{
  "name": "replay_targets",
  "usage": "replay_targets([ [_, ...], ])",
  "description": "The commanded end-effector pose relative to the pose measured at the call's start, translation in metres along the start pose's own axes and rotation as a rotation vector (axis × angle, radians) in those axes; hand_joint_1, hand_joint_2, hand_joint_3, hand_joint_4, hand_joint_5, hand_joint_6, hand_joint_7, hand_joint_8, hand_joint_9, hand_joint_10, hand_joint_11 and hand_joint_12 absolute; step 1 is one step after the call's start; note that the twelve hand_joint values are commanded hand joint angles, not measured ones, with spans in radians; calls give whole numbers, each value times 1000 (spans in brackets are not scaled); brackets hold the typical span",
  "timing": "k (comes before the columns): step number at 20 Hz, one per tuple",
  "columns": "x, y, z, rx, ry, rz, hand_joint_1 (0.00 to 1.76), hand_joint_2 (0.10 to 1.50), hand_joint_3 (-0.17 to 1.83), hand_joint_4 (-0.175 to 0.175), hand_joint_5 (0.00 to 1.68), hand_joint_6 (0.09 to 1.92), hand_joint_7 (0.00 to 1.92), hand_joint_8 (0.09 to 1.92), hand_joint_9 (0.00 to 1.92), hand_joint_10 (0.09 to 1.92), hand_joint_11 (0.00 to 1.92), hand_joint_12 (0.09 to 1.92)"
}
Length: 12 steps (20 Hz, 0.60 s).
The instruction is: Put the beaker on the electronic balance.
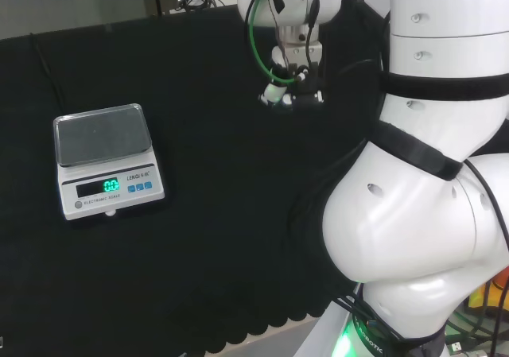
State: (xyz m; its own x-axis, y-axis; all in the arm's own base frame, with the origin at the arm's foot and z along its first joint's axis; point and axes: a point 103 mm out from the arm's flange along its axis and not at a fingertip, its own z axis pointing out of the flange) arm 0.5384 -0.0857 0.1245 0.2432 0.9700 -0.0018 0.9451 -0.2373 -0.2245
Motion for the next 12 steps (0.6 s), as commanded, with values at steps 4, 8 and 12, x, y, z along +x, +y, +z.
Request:
replay_targets([
  [4, 11, -8, -46, -22, -28, -15, 1214, 765, 823, 20, 936, 1271, 899, 1440, 1256, 1180, 1476, 744],
  [8, 21, -5, -51, -17, -21, -31, 1216, 757, 835, 20, 942, 1267, 904, 1439, 1260, 1179, 1478, 748],
  [12, 51, -2, -57, -12, -22, -92, 1217, 751, 844, 19, 946, 1266, 907, 1438, 1265, 1178, 1479, 750],
])
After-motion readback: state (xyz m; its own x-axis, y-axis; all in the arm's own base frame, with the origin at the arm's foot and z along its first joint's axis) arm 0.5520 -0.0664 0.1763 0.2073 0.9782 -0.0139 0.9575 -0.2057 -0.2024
